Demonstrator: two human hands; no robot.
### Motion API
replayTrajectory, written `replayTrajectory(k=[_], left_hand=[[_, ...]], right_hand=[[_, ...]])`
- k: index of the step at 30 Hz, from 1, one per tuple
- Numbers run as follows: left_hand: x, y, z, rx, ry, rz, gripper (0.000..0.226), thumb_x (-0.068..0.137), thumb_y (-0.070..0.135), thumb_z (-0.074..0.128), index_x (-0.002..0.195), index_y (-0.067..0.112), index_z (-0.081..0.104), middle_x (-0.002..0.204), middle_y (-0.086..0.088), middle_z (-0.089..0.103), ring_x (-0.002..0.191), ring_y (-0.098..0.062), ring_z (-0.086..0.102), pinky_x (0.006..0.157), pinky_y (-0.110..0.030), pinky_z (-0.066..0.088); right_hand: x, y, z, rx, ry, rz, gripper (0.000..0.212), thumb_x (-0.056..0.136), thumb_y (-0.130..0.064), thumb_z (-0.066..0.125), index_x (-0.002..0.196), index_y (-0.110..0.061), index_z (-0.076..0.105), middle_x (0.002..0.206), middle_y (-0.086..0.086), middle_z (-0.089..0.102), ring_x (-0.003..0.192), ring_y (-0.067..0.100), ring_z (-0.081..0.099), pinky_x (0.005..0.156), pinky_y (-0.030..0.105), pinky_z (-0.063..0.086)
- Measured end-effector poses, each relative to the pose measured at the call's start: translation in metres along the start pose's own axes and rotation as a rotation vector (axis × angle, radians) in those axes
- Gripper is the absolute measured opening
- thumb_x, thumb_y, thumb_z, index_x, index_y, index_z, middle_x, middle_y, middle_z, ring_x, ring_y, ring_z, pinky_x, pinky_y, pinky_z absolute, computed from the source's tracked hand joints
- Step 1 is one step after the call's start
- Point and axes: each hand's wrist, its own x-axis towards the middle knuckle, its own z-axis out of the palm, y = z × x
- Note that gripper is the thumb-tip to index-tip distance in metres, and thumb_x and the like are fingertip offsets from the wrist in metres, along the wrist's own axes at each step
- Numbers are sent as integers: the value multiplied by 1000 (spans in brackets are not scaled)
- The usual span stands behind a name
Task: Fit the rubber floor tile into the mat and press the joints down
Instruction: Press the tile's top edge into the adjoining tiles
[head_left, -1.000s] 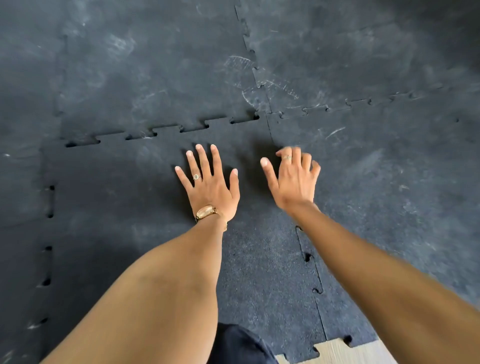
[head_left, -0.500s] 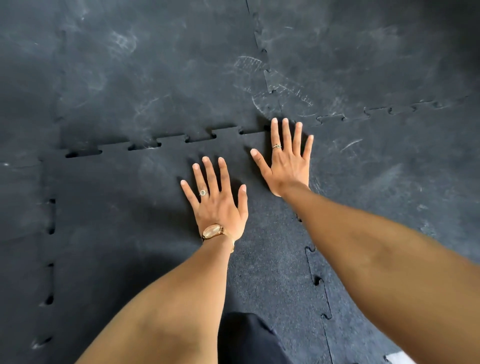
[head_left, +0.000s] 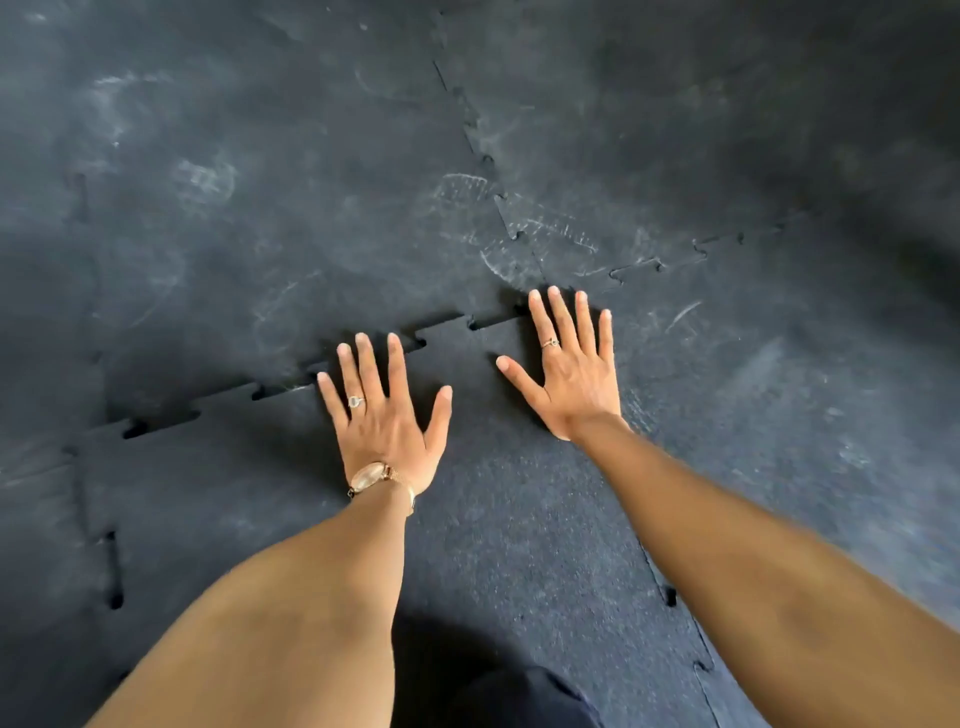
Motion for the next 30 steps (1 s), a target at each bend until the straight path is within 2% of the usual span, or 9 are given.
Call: replayTrajectory(k=[2, 3, 5, 7, 9, 12, 15, 20, 30], left_hand=[[1, 0, 0, -4, 15, -5, 80, 90, 65, 13, 154, 18, 5, 161, -14, 2, 148, -31, -5, 118, -54, -3], [1, 0, 1, -3, 11, -5, 80, 90, 66, 13, 154, 18, 7, 161, -14, 2, 148, -31, -4, 118, -54, -3], [-1, 0, 3, -8, 1, -5, 80, 90, 65, 14, 154, 18, 9, 161, -15, 4, 148, -31, -3, 118, -54, -3], [-1, 1, 4, -22, 13, 0, 80, 90, 65, 16, 154, 17, 10, 161, -15, 4, 148, -31, -3, 118, -55, -3], [0, 1, 5, -28, 28, -6, 79, 91, 65, 17, 154, 18, 12, 161, -15, 5, 149, -31, -2, 118, -55, -2], [-1, -1, 6, -19, 30, -7, 79, 91, 65, 17, 154, 18, 12, 161, -14, 5, 149, -31, -2, 118, -54, -3], [1, -1, 3, -28, 34, -9, 79, 91, 65, 18, 154, 17, 13, 161, -15, 6, 149, -31, -1, 118, -55, -1], [0, 3, 5, -6, 35, -1, 79, 91, 63, 21, 154, 15, 15, 161, -16, 7, 148, -32, 0, 118, -56, 0], [-1, 0, 2, 2, 29, -11, 79, 91, 64, 21, 154, 17, 13, 161, -16, 6, 148, -33, 0, 118, -56, 0]], right_hand=[[6, -6, -5, 51, 71, 32, 81, 89, -73, 22, 150, -20, 27, 154, 7, 29, 145, 31, 17, 118, 49, 10], [15, -11, -9, 78, 139, 61, 77, 88, -72, 24, 140, -18, 41, 144, 8, 39, 137, 32, 29, 113, 48, 19], [45, -24, -19, 94, 238, 122, 65, 92, -67, 29, 124, -15, 52, 135, 8, 43, 127, 32, 36, 105, 46, 25], [83, -36, -27, 118, 233, 144, 62, 96, -60, 31, 136, -15, 45, 147, 9, 34, 137, 32, 28, 110, 47, 21], [114, -44, -25, 103, 149, 106, 69, 97, -59, 27, 151, -15, 25, 159, 10, 17, 147, 32, 9, 118, 49, 8], [129, -41, -8, 71, 71, 67, 79, 96, -65, 21, 155, -15, 4, 162, 12, -4, 148, 34, -10, 119, 51, -5], [132, -40, -7, 143, 89, 53, 79, 96, -64, 19, 155, -15, 3, 162, 11, -3, 148, 32, -12, 118, 55, -4], [133, -39, -1, -10, 22, 62, 79, 93, -69, 8, 155, -19, 0, 163, 5, -4, 147, 32, -16, 114, 64, -7], [131, -44, -5, 45, 47, 53, 77, 95, -65, 14, 155, -18, 8, 163, 6, 5, 148, 31, -11, 115, 63, -6]])
